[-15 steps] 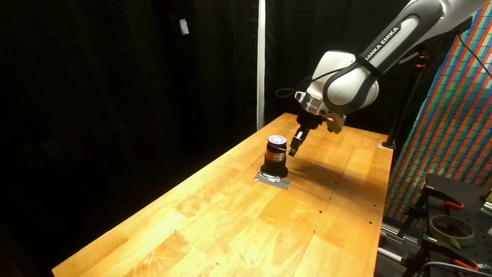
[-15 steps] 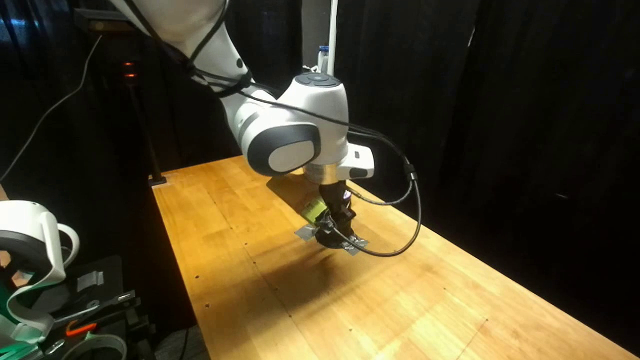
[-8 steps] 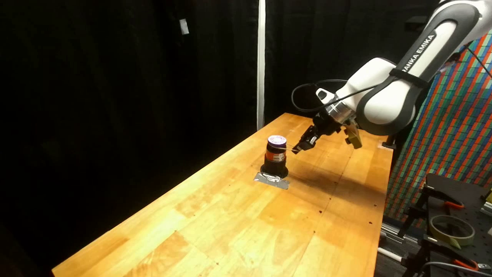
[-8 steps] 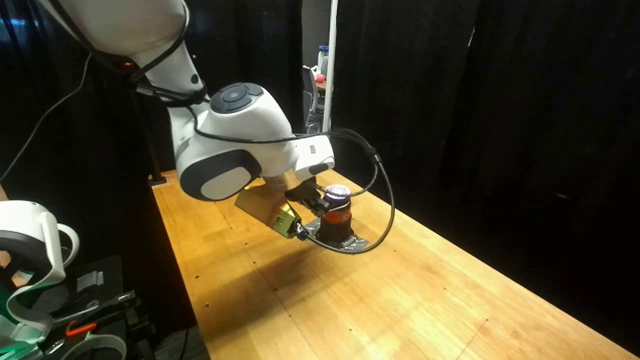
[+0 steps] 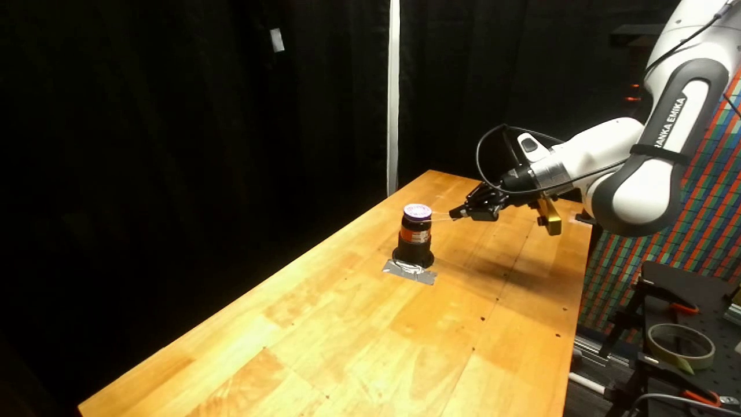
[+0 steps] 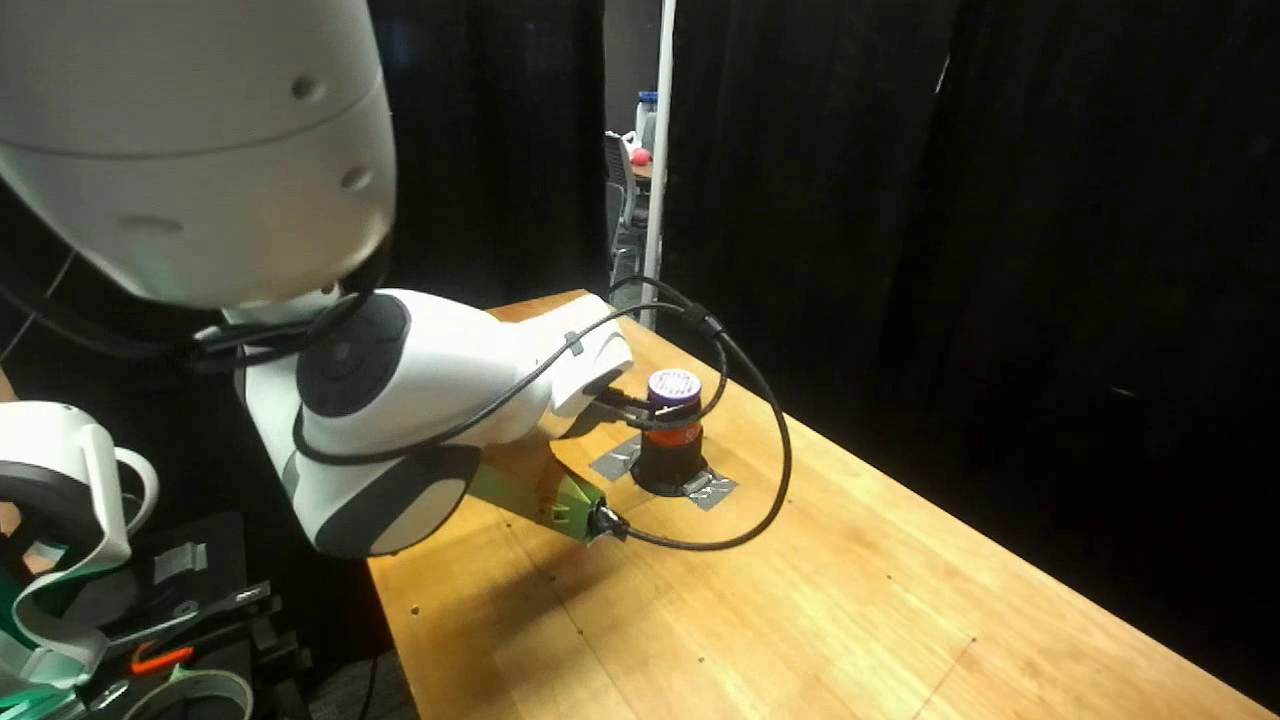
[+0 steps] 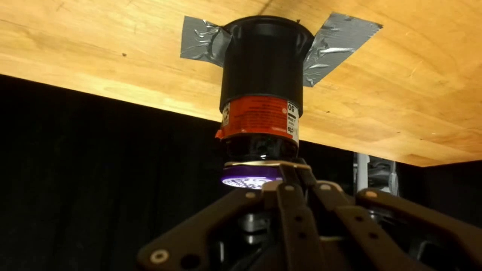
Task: Put the rubber band around the brown cup
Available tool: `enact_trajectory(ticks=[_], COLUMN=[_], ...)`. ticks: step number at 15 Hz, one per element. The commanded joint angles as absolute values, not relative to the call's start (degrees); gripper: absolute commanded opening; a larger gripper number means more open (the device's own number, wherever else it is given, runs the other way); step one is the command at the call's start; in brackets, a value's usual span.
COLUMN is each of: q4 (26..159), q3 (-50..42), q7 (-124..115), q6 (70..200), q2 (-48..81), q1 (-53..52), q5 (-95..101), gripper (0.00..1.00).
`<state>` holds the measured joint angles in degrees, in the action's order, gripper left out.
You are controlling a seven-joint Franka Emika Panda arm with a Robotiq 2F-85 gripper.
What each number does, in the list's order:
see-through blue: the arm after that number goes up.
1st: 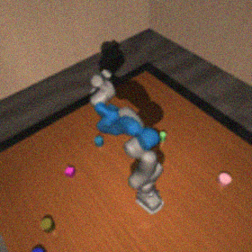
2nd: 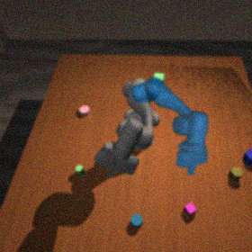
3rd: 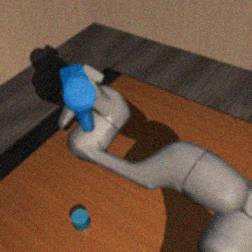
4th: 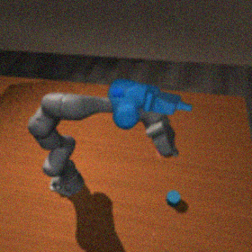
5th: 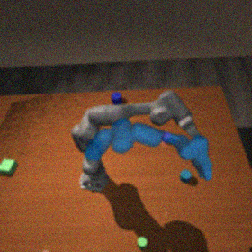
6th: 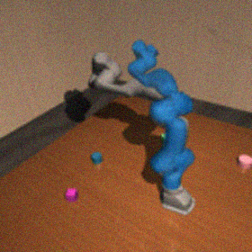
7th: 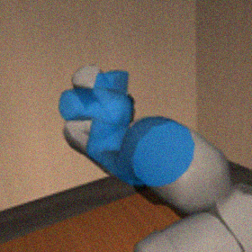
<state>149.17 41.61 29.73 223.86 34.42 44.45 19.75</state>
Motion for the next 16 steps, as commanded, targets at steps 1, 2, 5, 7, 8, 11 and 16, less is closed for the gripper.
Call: enact_trajectory(ticks=[1,2,5,7,8,11,16], q4=[148.6,148.1,144.7,142.5,141.2,139.6,142.4], q3=[40.0,39.6,24.4,17.9,15.1,22.7,7.8], q7=[32.4,32.3,20.4,17.3,16.3,20.4,3.8], q6=[229.7,229.9,238.3,244.8,247.7,244.1,229.2], q2=[40.2,41.6,40.0,40.7,41.4,43.7,32.1], q1=[47.1,47.7,34.9,28.4,25.3,31.2,17.0], q5=[29.1,31.9,43.8,45.8,45.8,45.2,43.5], gripper=[0.09,0.08,0.09,0.09,0.08,0.1,0.54])
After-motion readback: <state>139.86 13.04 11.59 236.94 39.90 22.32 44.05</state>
